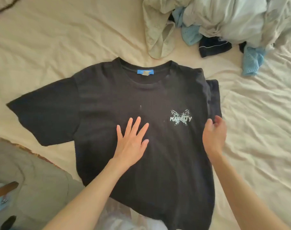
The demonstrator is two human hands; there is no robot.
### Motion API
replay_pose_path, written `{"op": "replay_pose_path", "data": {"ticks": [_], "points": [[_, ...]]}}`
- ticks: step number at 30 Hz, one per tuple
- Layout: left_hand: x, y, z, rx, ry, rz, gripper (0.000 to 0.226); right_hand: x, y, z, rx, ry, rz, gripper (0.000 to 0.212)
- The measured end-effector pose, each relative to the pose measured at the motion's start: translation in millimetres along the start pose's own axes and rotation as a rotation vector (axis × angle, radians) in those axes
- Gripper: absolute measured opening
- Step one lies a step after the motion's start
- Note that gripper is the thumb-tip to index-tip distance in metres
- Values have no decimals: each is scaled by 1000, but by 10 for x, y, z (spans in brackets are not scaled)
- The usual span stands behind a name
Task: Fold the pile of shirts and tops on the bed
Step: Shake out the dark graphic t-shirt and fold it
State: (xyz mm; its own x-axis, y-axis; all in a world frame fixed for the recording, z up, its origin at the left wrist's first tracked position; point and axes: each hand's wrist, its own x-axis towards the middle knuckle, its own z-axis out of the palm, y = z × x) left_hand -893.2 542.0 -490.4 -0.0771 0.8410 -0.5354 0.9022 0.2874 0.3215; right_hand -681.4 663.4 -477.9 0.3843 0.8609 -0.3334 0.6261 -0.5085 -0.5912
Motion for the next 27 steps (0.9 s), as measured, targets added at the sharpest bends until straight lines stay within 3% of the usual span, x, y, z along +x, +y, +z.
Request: {"op": "replay_pose_path", "data": {"ticks": [3,5,7,9,11,15,17,19,22,24,27], "points": [[105,222,119,31,-76,-92,59,495,52,-105,454,-72,509,31],[134,278,146,25,-81,-151,58,711,48,-113,789,-137,687,25],[137,304,147,47,-98,-181,58,765,-17,-161,821,-292,772,17],[143,315,128,90,-139,-199,59,772,-22,-213,807,-428,782,10],[158,323,91,110,-178,-219,60,781,13,-280,750,-424,704,6],[209,389,19,99,-244,-273,61,803,158,-717,472,-51,141,15],[226,432,-5,105,-268,-300,62,835,310,-925,371,38,46,11],[234,510,-19,97,-217,-326,61,886,519,-996,322,42,199,8],[295,718,-49,18,-1,-337,53,914,760,-929,604,-124,593,1],[406,896,-85,14,109,-230,51,926,798,-882,735,-207,647,18],[659,1242,-152,-14,169,69,45,987,757,-810,713,-248,652,30]]}}
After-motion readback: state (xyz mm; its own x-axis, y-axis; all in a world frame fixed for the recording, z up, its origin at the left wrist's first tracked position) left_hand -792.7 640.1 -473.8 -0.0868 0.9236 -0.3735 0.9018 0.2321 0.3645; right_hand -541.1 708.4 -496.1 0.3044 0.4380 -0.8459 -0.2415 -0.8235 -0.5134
